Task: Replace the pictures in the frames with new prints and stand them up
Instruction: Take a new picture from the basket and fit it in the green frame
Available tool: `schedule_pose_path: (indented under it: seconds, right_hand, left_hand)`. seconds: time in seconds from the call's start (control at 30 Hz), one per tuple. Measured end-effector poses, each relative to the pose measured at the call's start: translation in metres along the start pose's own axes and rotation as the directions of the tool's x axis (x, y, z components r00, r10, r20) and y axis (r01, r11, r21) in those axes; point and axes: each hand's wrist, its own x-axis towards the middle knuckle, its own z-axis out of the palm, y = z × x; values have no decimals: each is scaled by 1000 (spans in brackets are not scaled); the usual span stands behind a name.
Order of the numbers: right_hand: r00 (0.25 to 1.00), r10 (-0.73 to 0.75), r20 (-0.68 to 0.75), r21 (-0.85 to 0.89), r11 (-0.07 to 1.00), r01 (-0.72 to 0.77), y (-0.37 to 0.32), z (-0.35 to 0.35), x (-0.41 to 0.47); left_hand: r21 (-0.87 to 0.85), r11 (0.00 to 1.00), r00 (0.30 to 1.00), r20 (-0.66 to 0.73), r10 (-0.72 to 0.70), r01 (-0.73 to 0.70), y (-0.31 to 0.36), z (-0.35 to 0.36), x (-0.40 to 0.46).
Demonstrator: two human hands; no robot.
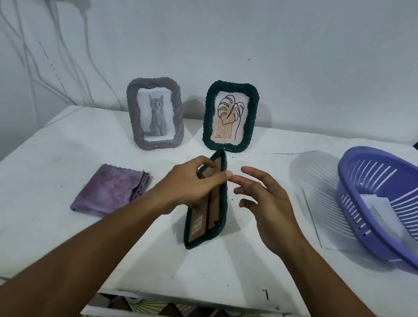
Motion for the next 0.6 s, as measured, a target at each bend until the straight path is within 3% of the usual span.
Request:
schedule_pose_path:
  seconds: [0.17, 0.27, 0.4, 0.53, 0.6]
  right_hand:
    - [995, -3, 100, -32, 999, 7, 7, 7, 3]
    - [994, -18, 105, -304, 951, 49, 26, 1, 12]
    - [991, -56, 122, -595, 795, 118, 53, -14, 25]
    - [982, -147, 120, -680, 708, 189, 59, -23, 33]
    - [975, -176, 138, -721, 657, 221, 62, -26, 35]
  left_hand:
    - [-209, 976, 997, -16, -70, 65, 0, -14, -1]
    - [-395, 916, 996, -16, -85, 72, -8, -23, 0]
    - [-584, 808, 995, -3, -99, 78, -32, -19, 4]
    - [-559, 828, 999, 16, -45, 46, -57, -3, 9]
    - [-399, 917, 1000, -30, 4, -16, -66, -3, 13]
